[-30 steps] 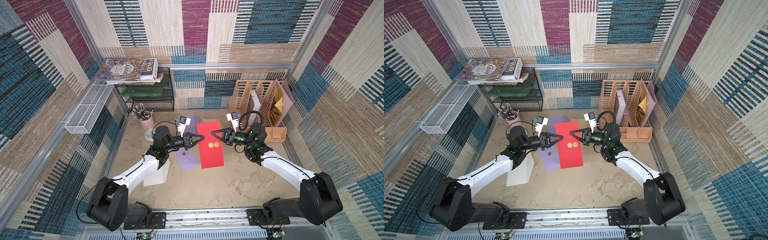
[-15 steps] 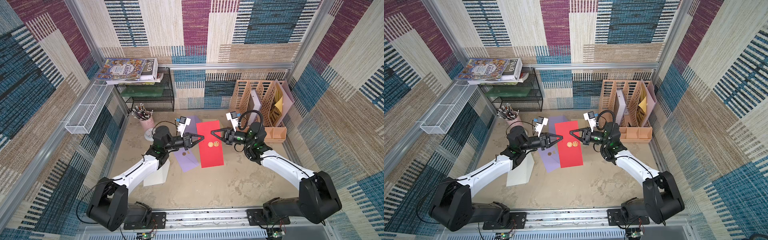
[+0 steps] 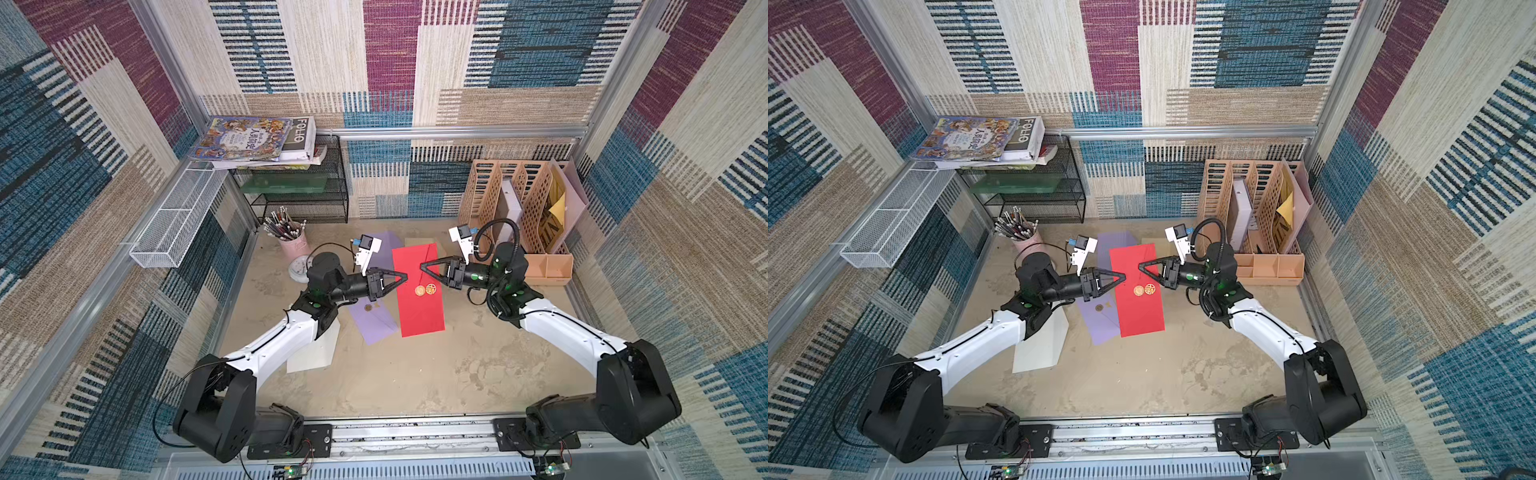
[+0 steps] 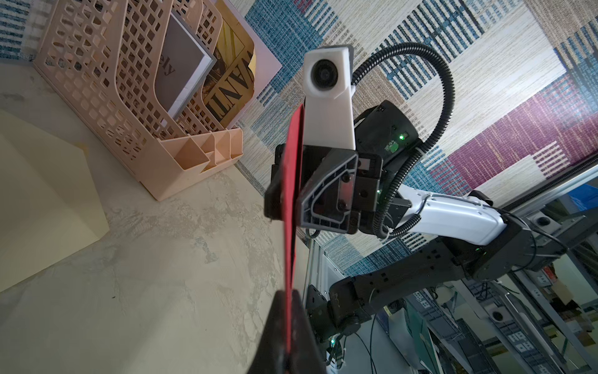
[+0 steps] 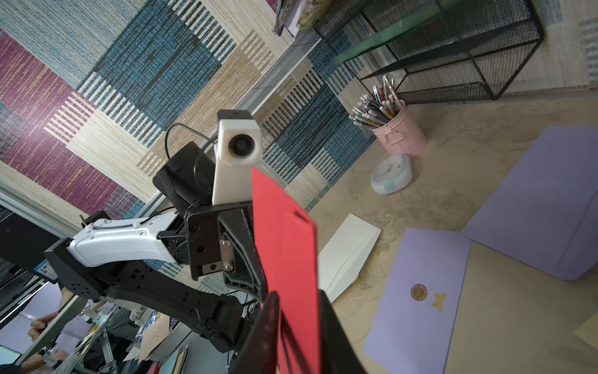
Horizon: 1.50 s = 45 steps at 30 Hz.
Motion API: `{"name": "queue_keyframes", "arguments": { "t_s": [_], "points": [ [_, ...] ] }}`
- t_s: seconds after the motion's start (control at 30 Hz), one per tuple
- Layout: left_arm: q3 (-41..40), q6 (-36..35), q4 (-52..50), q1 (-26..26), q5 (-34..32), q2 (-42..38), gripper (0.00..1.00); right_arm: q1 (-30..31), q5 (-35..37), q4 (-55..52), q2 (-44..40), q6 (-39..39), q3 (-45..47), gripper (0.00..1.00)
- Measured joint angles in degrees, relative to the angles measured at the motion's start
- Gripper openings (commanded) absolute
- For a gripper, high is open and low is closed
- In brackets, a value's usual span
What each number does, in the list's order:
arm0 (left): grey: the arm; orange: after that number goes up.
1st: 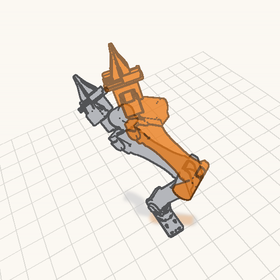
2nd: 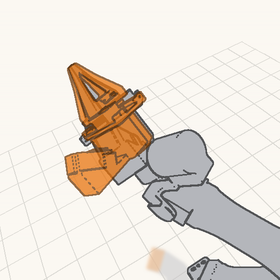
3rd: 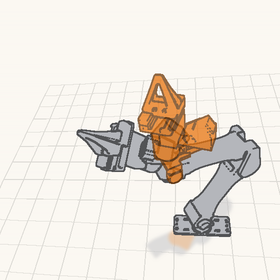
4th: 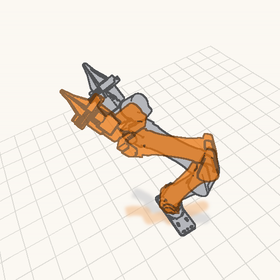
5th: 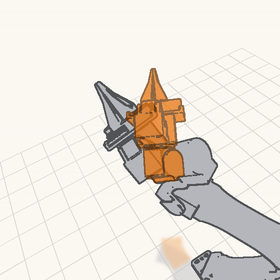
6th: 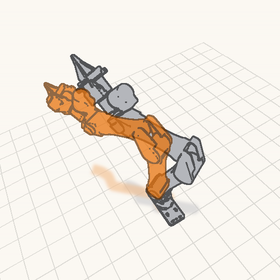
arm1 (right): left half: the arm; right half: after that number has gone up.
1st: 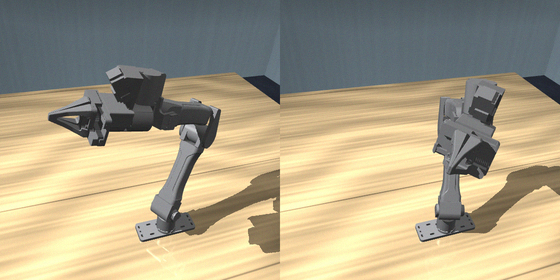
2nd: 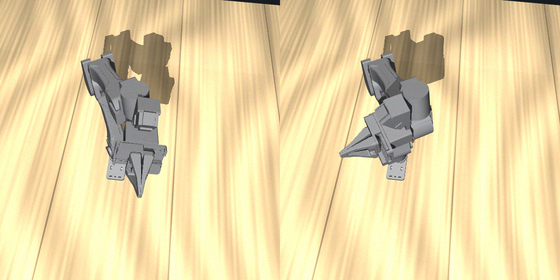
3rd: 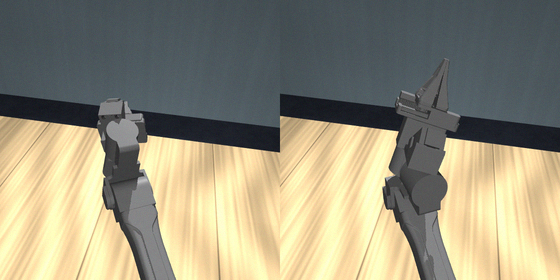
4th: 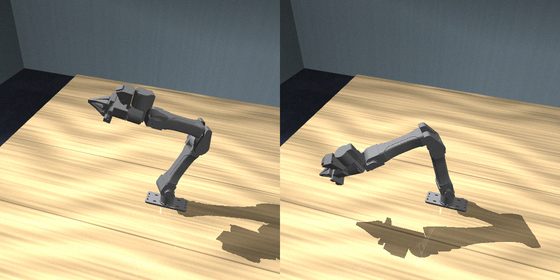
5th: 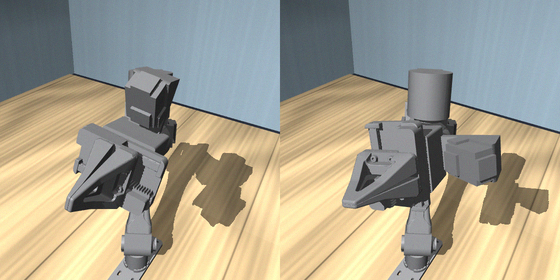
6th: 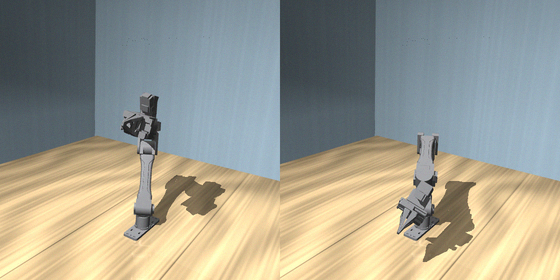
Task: Open the envelope
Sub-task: Pick up the envelope from the center of the board, then open the envelope flap on the envelope.
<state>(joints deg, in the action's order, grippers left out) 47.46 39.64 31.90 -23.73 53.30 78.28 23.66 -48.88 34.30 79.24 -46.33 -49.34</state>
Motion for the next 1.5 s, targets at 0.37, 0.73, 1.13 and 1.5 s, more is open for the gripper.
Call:
{"name": "queue_keyframes", "arguments": {
  "t_s": [0.37,0.73,1.13,1.5],
  "points": [
    [1.25,-0.74,-2.45,0.0,-2.4,1.51,0.0,0.04,3.87,-7.5,-0.61,6.16,-0.59,0.61],
    [3.17,-0.85,-5.46,-0.02,-4.11,3.3,0.0,-2.91,7.26,-12.31,0.63,10.4,-0.59,0.67],
    [5.05,-0.68,-8.37,-0.02,-6.73,6.84,0.0,-3.08,19.52,-22.67,-7.28,14.93,3.23,0.76],
    [3.52,-1.14,-16.35,-2.25,-13.11,-0.74,0.0,6.1,33.66,-29.83,-15.65,14.91,7.61,0.76]
  ]
}}
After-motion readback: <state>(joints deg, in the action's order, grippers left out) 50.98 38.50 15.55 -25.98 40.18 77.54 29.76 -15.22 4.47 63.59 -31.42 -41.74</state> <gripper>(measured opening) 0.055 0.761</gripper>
